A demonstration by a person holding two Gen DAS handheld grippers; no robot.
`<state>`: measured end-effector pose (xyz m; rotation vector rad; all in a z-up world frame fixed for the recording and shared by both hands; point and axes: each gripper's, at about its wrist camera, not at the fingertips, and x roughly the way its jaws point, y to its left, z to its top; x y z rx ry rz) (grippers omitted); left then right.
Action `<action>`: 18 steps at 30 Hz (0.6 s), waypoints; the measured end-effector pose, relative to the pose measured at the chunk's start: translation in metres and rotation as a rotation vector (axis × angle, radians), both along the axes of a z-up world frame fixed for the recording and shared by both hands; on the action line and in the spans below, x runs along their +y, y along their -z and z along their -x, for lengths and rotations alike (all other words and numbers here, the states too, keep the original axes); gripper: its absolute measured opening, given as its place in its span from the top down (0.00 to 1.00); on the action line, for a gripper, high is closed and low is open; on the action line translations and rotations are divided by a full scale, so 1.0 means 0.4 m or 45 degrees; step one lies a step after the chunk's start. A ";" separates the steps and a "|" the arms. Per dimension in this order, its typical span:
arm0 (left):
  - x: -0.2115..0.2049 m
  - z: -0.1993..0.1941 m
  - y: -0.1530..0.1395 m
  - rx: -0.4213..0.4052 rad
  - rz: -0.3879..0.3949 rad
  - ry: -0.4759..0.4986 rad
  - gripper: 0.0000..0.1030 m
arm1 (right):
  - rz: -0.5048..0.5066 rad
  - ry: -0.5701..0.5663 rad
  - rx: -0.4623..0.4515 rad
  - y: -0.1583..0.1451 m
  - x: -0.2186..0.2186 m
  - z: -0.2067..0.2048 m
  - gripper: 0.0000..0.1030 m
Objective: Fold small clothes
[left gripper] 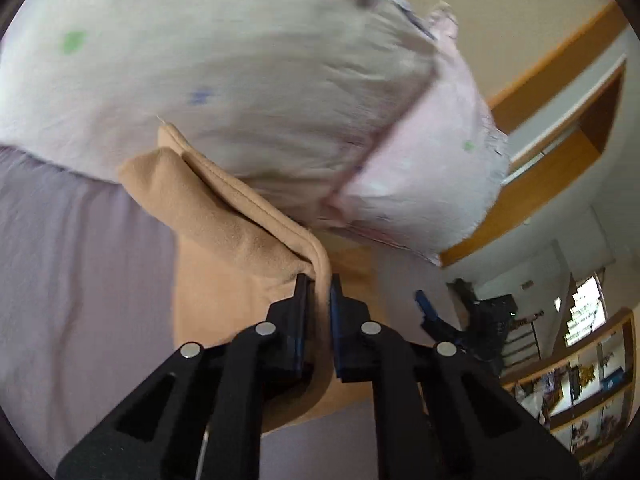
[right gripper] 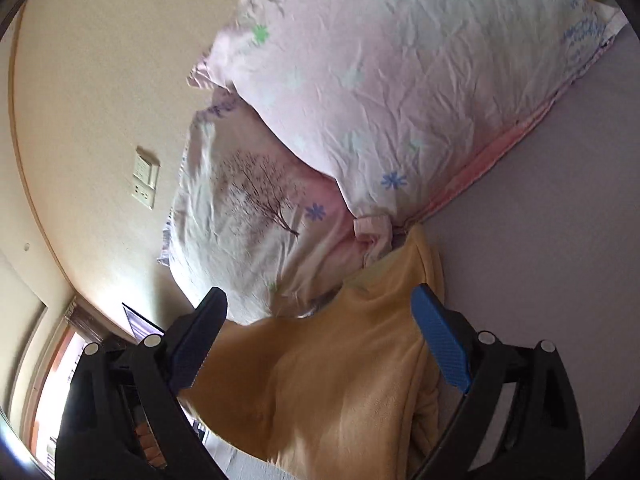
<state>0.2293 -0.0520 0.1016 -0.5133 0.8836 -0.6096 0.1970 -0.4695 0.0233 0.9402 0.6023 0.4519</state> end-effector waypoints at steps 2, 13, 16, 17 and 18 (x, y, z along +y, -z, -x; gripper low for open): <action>-0.171 -0.012 -0.011 -0.020 0.084 0.171 1.00 | 0.030 0.004 0.003 -0.007 -0.008 0.000 0.07; -0.201 0.041 -0.015 -0.109 0.055 0.240 0.68 | 0.099 -0.322 0.019 -0.026 0.083 -0.023 0.08; -0.020 0.062 0.038 -0.047 -0.129 0.021 0.63 | 0.212 -0.505 0.169 -0.010 0.201 -0.064 0.14; 0.018 0.066 0.059 -0.018 -0.157 -0.014 0.62 | 0.258 -0.535 0.241 0.005 0.235 -0.083 0.19; 0.054 0.071 0.080 0.012 -0.181 -0.045 0.62 | 0.294 -0.558 0.307 0.021 0.263 -0.103 0.21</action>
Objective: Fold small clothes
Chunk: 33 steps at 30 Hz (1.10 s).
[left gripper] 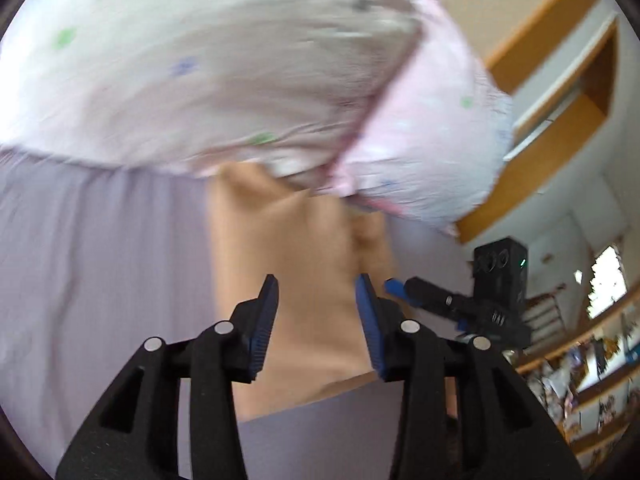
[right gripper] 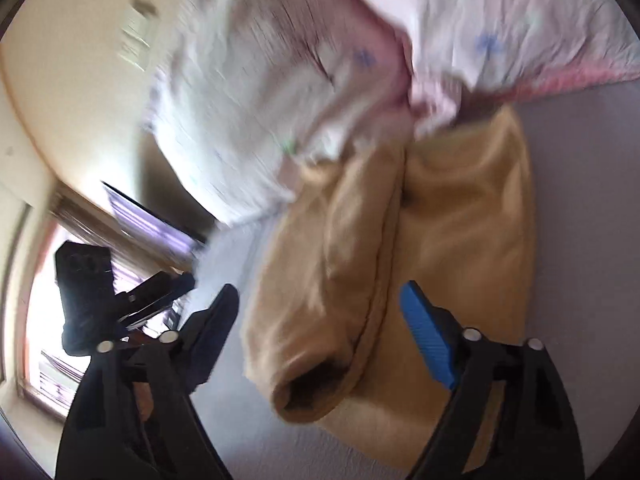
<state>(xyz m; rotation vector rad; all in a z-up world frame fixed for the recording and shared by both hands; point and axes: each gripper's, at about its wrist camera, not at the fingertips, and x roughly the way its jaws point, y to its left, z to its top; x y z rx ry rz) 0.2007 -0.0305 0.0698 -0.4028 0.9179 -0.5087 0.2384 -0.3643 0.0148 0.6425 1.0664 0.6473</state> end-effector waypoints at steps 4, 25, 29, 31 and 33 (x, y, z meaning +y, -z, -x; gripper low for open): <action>0.083 0.017 0.075 0.084 -0.042 -0.051 0.57 | 0.151 -0.013 0.063 0.030 0.061 -0.042 0.25; 0.026 0.024 0.120 0.097 0.056 0.114 0.41 | 0.399 0.331 -0.171 -0.088 -0.078 0.049 0.80; -0.043 -0.006 0.142 0.140 0.126 0.182 0.36 | 0.165 0.360 0.070 0.011 -0.150 0.057 0.36; -0.076 -0.022 0.153 0.159 0.148 0.188 0.34 | 0.089 0.366 0.050 0.015 -0.163 0.073 0.19; -0.102 -0.031 0.165 0.177 0.163 0.204 0.31 | 0.038 0.327 0.085 0.025 -0.156 0.069 0.19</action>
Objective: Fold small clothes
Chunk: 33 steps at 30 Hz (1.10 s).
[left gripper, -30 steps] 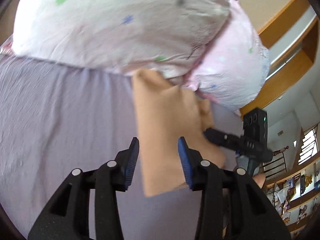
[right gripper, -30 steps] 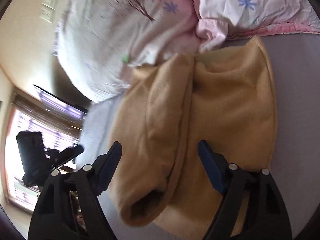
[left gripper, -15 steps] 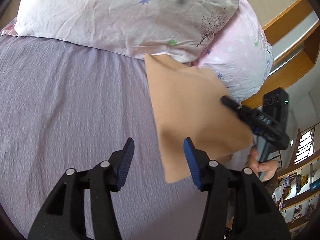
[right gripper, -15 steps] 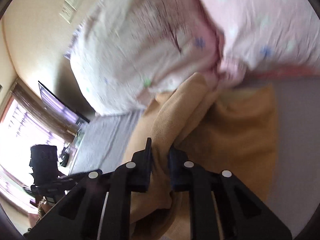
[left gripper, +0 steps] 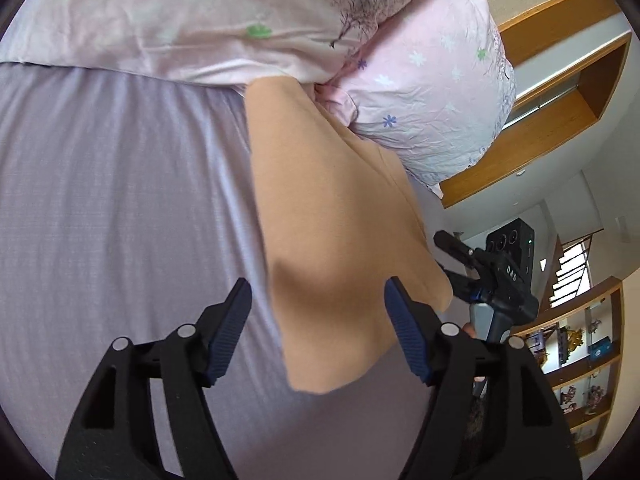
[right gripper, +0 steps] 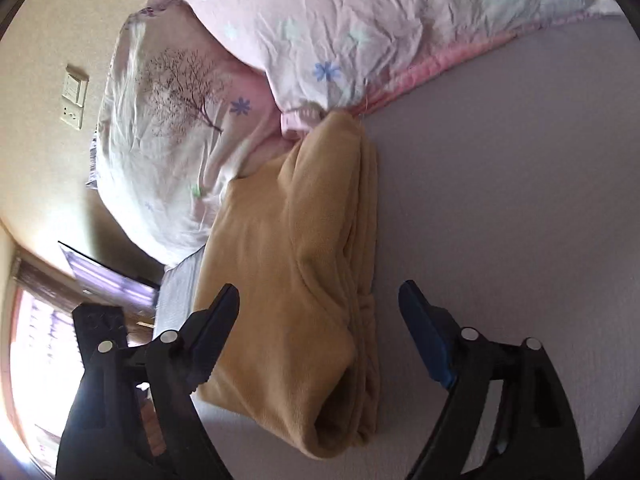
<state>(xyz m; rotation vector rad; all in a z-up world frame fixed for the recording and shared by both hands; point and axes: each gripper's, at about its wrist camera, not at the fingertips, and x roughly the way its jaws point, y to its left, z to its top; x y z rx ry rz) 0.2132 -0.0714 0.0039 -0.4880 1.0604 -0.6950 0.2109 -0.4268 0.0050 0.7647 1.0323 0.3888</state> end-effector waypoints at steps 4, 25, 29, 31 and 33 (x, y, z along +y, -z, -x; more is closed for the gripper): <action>-0.075 -0.013 0.024 0.009 -0.071 0.041 0.26 | -0.023 -0.078 0.044 0.035 -0.008 0.003 0.24; 0.131 0.257 -0.056 -0.321 -0.291 -0.115 0.55 | 0.033 -0.133 -0.148 -0.076 0.124 0.040 0.35; 0.056 0.273 -0.087 -0.408 -0.280 -0.009 0.44 | 0.077 -0.084 -0.049 -0.056 0.151 -0.066 0.37; 0.028 0.266 -0.075 -0.403 -0.323 0.011 0.44 | 0.101 -0.101 -0.019 -0.030 0.180 -0.103 0.86; 0.009 0.255 -0.045 -0.354 -0.352 0.027 0.44 | 0.163 -0.051 0.001 -0.009 0.179 -0.110 0.91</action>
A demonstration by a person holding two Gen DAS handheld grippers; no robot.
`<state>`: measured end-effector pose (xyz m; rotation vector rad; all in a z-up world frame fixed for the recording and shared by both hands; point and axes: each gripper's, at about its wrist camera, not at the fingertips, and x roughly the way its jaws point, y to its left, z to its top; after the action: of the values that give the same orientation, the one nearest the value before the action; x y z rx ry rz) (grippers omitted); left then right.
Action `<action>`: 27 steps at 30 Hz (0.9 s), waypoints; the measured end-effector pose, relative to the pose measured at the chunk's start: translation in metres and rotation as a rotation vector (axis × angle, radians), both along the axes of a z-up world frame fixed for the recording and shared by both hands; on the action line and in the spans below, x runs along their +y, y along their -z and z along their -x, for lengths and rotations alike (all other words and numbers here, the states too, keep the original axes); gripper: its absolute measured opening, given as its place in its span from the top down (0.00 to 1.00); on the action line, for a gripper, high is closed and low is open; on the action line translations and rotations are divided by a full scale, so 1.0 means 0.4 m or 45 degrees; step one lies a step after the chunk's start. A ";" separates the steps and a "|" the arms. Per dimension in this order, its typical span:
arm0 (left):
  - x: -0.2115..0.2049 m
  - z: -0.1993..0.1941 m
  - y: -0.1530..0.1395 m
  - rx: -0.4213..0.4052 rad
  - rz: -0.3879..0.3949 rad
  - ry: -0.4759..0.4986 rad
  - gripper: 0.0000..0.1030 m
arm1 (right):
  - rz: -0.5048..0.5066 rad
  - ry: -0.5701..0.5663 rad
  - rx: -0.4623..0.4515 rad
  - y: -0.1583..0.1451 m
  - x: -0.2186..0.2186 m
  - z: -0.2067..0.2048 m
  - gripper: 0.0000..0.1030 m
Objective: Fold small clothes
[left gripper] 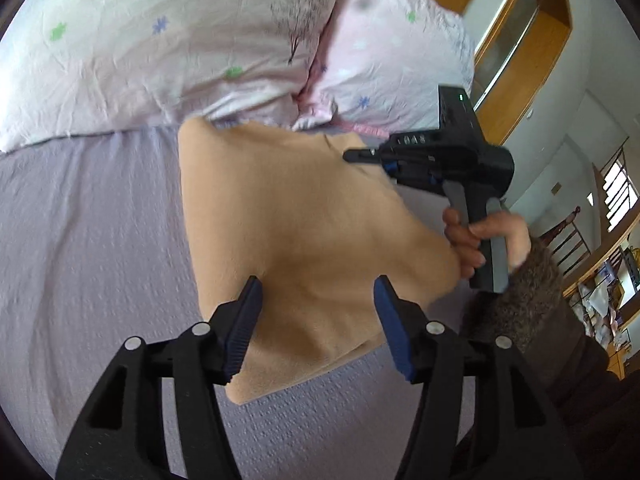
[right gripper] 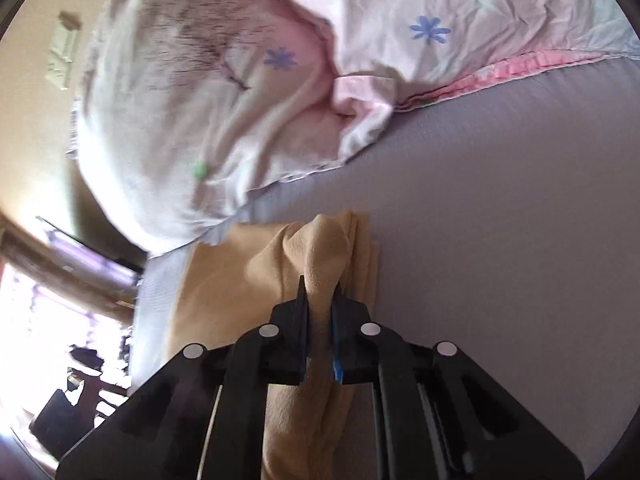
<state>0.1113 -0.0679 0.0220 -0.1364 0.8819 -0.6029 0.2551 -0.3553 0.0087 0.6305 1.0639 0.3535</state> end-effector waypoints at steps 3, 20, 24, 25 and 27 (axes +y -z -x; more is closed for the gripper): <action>-0.009 -0.006 0.020 0.032 -0.032 0.008 0.44 | -0.037 0.037 0.023 0.011 -0.021 0.009 0.89; 0.013 0.097 0.001 0.018 -0.006 0.016 0.20 | -0.345 -0.194 -0.005 -0.022 0.047 0.340 0.24; 0.039 0.171 -0.021 -0.045 -0.156 -0.118 0.02 | -0.138 -0.180 -0.228 -0.124 0.048 0.433 0.01; 0.040 0.175 -0.019 -0.035 -0.194 -0.141 0.02 | -0.069 -0.170 -0.248 -0.139 0.049 0.453 0.01; 0.042 0.189 -0.004 -0.001 -0.290 -0.199 0.02 | 0.105 -0.151 -0.245 -0.145 0.063 0.487 0.01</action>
<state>0.0357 -0.0512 0.0237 0.0011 0.9232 -0.3540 0.0603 -0.3300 0.0665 0.4510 0.9285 0.4614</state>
